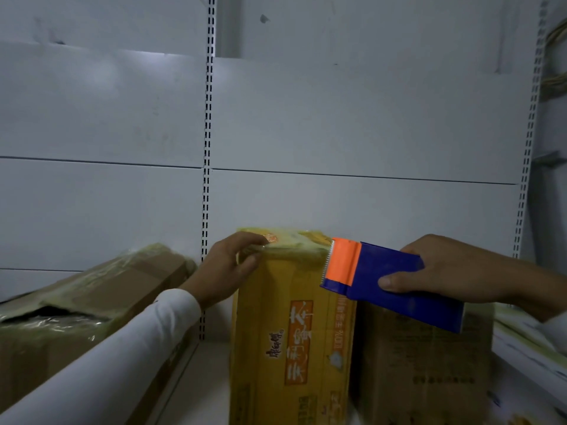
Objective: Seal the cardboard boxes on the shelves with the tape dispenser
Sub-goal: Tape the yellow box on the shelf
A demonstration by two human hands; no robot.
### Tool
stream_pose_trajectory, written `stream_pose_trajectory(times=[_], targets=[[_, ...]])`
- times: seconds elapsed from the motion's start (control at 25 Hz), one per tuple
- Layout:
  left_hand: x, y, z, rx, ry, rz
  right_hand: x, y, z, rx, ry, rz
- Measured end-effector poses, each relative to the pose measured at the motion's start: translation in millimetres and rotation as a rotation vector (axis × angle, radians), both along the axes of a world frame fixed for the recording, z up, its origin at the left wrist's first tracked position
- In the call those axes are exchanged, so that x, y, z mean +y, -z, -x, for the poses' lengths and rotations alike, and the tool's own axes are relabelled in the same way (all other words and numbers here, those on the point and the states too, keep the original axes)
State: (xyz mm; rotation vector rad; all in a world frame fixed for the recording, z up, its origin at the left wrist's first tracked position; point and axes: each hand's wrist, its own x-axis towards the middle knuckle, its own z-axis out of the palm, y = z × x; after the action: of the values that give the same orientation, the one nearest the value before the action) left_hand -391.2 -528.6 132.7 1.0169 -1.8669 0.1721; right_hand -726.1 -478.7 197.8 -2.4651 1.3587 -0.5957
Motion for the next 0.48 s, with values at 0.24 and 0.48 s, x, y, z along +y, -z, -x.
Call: stream_pose_trajectory(times=[0.24, 0.48], targets=[[3.1, -4.4, -19.7, -0.057, -0.109, 0.042, -6.7, 9.6, -12.4, -0.027, -0.079, -0.023], [14.1, -5.5, -36.0, -0.127, -0.195, 0.052, -13.4, 11.9, -28.5, -0.048, -0.124, -0.022]])
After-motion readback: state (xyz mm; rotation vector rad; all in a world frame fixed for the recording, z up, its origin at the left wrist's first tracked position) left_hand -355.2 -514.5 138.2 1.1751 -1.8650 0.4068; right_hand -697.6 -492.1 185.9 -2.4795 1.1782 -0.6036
